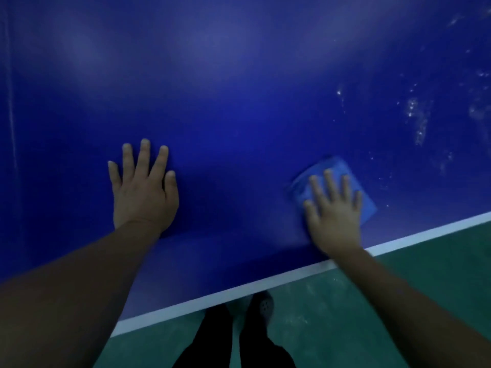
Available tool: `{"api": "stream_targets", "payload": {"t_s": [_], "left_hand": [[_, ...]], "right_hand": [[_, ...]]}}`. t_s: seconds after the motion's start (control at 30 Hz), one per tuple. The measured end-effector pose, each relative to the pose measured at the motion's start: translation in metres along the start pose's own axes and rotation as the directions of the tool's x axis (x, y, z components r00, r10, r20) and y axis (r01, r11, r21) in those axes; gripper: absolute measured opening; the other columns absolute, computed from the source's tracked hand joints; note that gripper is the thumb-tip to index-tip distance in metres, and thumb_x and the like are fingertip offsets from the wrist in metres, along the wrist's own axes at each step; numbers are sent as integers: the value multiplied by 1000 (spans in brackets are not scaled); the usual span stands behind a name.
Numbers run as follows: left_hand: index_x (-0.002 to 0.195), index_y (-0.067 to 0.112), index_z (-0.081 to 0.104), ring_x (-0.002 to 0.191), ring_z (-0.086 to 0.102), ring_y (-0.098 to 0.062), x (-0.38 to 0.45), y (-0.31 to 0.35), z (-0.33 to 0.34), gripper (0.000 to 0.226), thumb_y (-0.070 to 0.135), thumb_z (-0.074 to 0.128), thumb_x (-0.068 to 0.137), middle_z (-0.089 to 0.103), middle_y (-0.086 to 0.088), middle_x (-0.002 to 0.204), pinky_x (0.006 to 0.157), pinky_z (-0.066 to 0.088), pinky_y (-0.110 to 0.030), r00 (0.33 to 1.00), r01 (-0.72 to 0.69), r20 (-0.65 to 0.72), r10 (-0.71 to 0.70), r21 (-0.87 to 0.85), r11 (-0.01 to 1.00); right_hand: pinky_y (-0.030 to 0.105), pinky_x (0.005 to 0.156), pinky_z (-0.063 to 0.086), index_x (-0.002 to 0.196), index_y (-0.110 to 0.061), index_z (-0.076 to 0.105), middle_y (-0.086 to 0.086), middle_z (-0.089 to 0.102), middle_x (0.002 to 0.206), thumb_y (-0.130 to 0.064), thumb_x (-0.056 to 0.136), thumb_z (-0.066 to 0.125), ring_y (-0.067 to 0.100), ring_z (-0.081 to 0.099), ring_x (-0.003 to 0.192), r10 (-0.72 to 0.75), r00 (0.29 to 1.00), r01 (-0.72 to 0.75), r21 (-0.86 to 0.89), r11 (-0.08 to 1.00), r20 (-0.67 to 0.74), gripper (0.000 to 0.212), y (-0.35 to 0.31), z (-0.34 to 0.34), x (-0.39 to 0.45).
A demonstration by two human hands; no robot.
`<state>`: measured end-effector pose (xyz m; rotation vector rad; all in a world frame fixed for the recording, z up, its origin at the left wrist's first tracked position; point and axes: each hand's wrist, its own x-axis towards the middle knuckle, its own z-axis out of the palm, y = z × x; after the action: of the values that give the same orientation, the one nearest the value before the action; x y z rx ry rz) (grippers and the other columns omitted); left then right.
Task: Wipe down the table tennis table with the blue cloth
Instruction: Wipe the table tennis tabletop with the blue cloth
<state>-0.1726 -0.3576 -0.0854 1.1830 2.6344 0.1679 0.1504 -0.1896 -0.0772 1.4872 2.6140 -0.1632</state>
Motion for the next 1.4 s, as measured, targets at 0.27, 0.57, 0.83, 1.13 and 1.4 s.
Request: {"api": "stream_targets", "payload": {"t_s": [0.27, 0.57, 0.83, 1.13, 1.4], "left_hand": [[157, 29, 12, 152, -12, -23, 2, 2, -1, 62, 52, 9, 99, 2, 0, 167, 121, -10, -49, 1000, 9, 7, -9, 16, 1000], [157, 29, 15, 152, -11, -24, 0, 2, -1, 61, 50, 11, 100, 3, 1, 167, 121, -10, -49, 1000, 11, 1, -11, -9, 1000], [157, 29, 16, 152, -10, -24, 0, 0, -1, 61, 50, 13, 100, 4, 0, 167, 122, -8, -51, 1000, 6, -10, -6, -8, 1000], [156, 28, 18, 152, -8, -25, 0, 3, -2, 59, 47, 17, 101, 6, -1, 166, 121, -8, -51, 1000, 6, -16, -6, -21, 1000], [157, 29, 16, 152, -9, -23, -1, 3, -3, 62, 50, 11, 99, 5, 0, 167, 122, -8, -50, 1000, 12, -11, -13, -9, 1000]], "right_hand": [[65, 119, 6, 155, -35, 28, -1, 19, 166, -49, 102, 32, 37, 11, 152, 157, 984, -146, 126, 981, -83, 56, -86, 7, 8], [63, 119, 3, 158, -37, 16, -3, 8, 168, -55, 101, 19, 32, 2, 153, 502, 865, -493, 165, 854, -14, 60, 40, -11, 43], [65, 119, 7, 154, -35, 31, 0, 24, 164, -52, 103, 30, 36, 14, 152, -398, 916, 399, 23, 917, -52, 54, -100, 22, -40], [62, 119, 1, 159, -38, 11, -4, 4, 168, -54, 104, 18, 31, -1, 154, 697, 717, -678, 232, 698, 0, 58, 37, -6, 17], [64, 118, 13, 153, -37, 33, -3, 27, 163, -55, 100, 32, 33, 16, 152, -147, 988, 150, 43, 988, -48, 56, -35, 19, -45]]}}
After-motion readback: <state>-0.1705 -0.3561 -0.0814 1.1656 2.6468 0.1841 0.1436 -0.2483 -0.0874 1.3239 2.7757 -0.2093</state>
